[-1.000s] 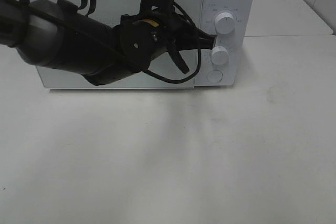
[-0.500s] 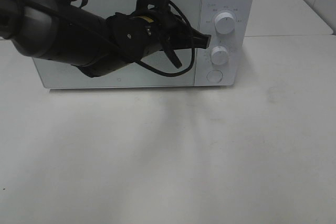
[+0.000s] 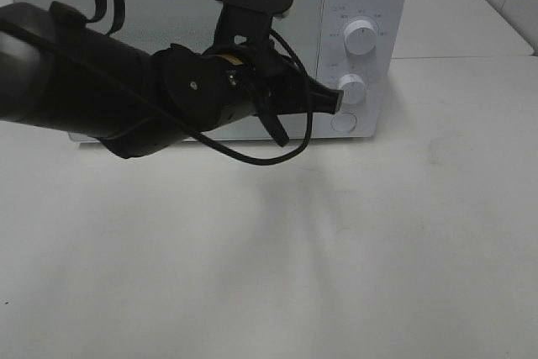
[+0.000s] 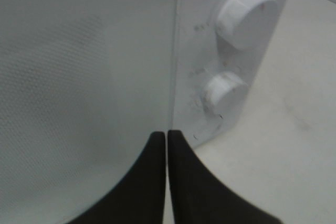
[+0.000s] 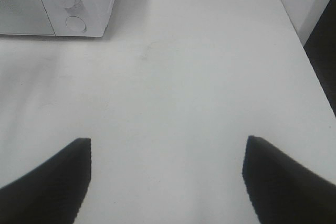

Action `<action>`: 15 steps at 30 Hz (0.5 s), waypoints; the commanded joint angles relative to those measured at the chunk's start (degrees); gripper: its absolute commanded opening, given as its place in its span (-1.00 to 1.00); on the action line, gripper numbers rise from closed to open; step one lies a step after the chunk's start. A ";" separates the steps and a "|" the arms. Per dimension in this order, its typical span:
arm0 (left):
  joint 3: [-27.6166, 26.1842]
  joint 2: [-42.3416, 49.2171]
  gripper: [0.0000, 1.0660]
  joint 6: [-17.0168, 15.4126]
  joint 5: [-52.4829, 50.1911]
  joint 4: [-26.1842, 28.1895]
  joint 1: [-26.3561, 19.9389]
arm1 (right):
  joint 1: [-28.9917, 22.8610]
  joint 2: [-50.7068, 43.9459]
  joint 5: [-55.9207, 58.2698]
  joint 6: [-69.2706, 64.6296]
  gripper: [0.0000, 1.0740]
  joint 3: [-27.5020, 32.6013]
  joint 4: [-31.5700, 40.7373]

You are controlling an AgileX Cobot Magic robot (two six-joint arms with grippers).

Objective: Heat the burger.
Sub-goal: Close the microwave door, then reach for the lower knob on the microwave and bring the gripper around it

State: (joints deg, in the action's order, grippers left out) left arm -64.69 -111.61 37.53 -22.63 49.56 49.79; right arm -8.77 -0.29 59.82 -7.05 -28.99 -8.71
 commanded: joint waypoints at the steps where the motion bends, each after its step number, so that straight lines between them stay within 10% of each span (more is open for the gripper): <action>1: 0.46 1.72 -0.12 0.06 10.37 0.34 0.11 | 0.23 -1.55 -0.34 0.74 0.42 -0.06 0.00; 2: 0.46 1.72 -0.12 0.06 10.37 0.34 0.11 | 0.23 -1.55 -0.34 0.74 0.42 -0.06 0.00; 4: 0.46 2.18 0.73 -0.06 15.47 0.34 0.11 | 0.23 -1.55 -0.34 0.74 0.42 -0.06 0.00; 6: 0.46 2.23 0.91 -0.06 17.88 0.23 0.06 | 0.23 -1.55 -0.34 0.74 0.42 -0.06 0.00; 15: 0.46 5.50 0.89 -0.52 33.98 -10.26 -0.06 | 0.23 -1.55 -0.34 0.74 0.42 -0.06 0.00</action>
State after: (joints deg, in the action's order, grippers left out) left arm -64.34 -107.54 37.47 7.56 42.23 49.79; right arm -8.77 -0.29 59.82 -7.05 -28.99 -8.71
